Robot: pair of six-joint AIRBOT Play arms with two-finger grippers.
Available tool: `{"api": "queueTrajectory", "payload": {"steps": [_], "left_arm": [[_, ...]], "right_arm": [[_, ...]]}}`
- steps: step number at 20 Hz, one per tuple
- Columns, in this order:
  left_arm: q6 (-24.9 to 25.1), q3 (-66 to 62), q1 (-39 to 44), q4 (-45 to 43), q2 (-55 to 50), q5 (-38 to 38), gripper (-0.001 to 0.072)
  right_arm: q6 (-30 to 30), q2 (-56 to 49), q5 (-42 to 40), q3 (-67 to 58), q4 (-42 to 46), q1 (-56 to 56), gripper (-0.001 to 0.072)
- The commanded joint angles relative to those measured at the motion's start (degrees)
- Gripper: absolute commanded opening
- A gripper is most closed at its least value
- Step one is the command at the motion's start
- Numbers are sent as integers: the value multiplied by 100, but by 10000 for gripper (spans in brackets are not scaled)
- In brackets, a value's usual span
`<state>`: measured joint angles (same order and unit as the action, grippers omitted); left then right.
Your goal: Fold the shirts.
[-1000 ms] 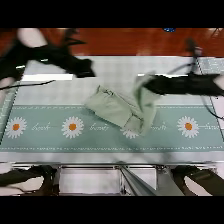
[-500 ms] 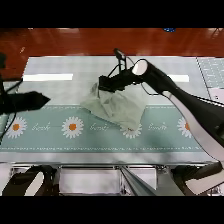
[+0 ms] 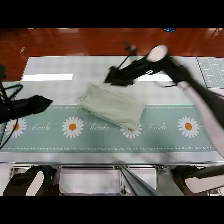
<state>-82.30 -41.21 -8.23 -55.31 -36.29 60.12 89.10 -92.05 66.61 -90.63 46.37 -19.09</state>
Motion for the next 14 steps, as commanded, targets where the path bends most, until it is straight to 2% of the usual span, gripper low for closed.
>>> {"api": "queueTrajectory", "payload": {"steps": [1,3,6,8,10,12,14], "left_arm": [[-4,-310,-76,192,15,-98,22],[0,-254,-39,398,13,-44,21],[2,0,109,415,9,-17,21],[22,181,149,415,7,55,21],[22,363,146,415,7,50,21],[22,540,149,415,-2,48,21],[24,649,146,415,-2,42,21]], "right_arm": [[649,1624,1060,319,2507,979,409],[1021,2811,791,1300,3635,1517,409],[1224,4286,-48,3390,3668,2474,410],[1224,4826,-503,4752,2973,3091,410],[883,4861,-940,5744,1840,3377,410],[586,4555,-1486,6441,721,3263,410],[229,3930,-1814,6618,-2,2863,410]]}}
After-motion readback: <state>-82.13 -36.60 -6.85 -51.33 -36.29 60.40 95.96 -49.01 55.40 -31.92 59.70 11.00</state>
